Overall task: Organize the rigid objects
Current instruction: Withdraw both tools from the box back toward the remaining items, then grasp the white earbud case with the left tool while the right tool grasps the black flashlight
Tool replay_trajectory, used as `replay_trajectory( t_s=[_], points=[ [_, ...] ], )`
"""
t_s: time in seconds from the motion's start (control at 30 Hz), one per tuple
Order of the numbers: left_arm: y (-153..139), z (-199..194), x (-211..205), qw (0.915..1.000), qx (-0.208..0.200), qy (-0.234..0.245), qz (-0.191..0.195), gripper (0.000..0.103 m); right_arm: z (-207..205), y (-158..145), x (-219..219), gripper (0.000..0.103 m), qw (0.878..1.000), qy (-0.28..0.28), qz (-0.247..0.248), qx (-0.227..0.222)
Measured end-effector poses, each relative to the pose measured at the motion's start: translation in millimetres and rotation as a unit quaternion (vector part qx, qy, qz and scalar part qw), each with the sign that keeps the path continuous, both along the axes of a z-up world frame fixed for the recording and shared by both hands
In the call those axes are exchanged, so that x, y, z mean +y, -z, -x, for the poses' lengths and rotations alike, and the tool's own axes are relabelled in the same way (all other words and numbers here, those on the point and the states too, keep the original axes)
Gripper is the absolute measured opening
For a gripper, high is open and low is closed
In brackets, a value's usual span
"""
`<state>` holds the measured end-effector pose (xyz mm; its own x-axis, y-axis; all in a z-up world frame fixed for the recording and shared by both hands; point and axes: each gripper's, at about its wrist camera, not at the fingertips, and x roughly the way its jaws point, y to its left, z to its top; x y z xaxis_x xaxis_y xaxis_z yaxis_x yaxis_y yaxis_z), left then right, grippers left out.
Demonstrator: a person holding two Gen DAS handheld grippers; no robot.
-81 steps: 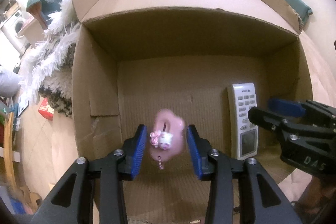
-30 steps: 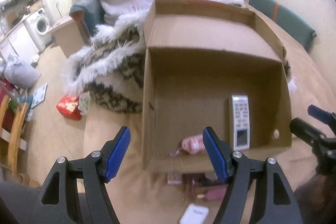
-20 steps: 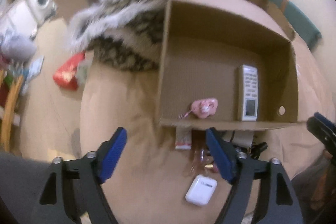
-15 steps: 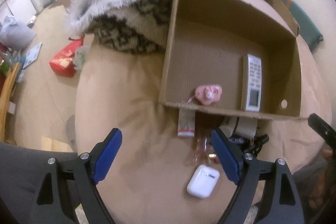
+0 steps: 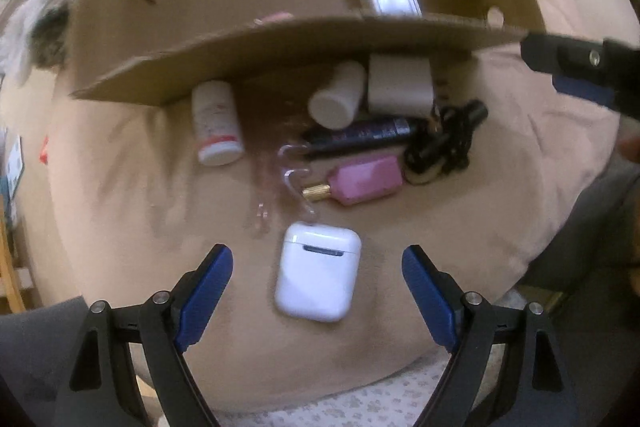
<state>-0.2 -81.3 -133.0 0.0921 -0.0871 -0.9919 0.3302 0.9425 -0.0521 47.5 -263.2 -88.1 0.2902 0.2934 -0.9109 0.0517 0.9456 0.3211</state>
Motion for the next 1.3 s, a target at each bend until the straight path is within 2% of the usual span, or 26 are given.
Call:
replay_trajectory(
  t_s=[0.2,0.23,0.27,0.37,0.47,0.57,0.73,0.9,0.93,0.97,1.17,1.3],
  points=[
    [16,-5,-5,0.9998,0.020,0.001,-0.008,0.083,-7,21,12,0.103,0.999,-0.019,-0.010,0.046],
    [18,-5,-5,0.9997,0.023,0.002,-0.012,0.076,-8,25,15,0.103,0.998,-0.027,-0.002,0.054],
    [20,-4,-4,0.9996,0.025,0.003,-0.014,0.063,-9,31,20,0.103,0.997,-0.038,0.011,0.064],
    [21,0,2,0.9995,0.027,-0.001,-0.018,0.040,-10,48,36,0.103,0.993,-0.072,0.020,0.095],
    [18,1,9,0.9994,0.031,-0.011,-0.011,0.041,-9,58,52,0.103,0.988,-0.104,0.042,0.108],
    [22,-7,35,0.9980,0.041,-0.048,0.001,0.040,-8,64,66,0.103,0.984,-0.127,0.053,0.116],
    [24,-13,58,0.9947,0.037,-0.095,-0.010,0.040,-6,72,85,0.103,0.979,-0.147,0.088,0.115],
    [26,-15,58,0.9953,0.032,-0.089,-0.020,0.040,-6,76,93,0.103,0.979,-0.139,0.107,0.105],
    [25,-14,55,0.9954,0.031,-0.088,-0.021,0.040,-8,76,93,0.095,0.979,-0.139,0.113,0.100],
    [25,-13,55,0.9954,0.030,-0.089,-0.020,0.040,-8,75,93,0.092,0.979,-0.141,0.112,0.097],
    [24,-15,51,0.9951,0.032,-0.091,-0.023,0.040,-5,71,89,0.092,0.979,-0.147,0.103,0.093],
    [23,-14,35,0.9953,0.028,-0.090,-0.024,0.040,2,66,88,0.092,0.979,-0.152,0.102,0.091]
  ],
)
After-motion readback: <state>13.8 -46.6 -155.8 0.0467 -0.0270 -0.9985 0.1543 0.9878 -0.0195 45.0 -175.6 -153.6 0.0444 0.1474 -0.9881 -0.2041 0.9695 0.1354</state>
